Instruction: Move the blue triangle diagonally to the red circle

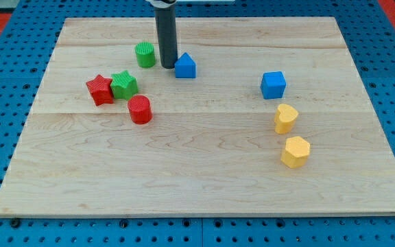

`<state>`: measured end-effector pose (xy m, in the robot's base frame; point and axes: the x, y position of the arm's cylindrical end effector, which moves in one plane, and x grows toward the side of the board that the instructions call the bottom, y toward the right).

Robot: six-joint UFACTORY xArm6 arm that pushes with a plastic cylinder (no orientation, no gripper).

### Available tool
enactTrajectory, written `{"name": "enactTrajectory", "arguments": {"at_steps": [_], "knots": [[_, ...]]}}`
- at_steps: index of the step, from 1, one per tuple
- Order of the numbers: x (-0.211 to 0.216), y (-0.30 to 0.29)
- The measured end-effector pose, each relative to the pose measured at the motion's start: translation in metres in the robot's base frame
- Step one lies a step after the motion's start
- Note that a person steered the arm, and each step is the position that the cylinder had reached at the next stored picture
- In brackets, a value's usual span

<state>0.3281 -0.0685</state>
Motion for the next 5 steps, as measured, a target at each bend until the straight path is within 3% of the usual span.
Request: {"name": "enactTrajectory", "arguments": {"at_steps": [1, 2, 4, 5], "knots": [[0.0, -0.041], [0.007, -0.009], [0.027, -0.01], [0.028, 0.027]]}}
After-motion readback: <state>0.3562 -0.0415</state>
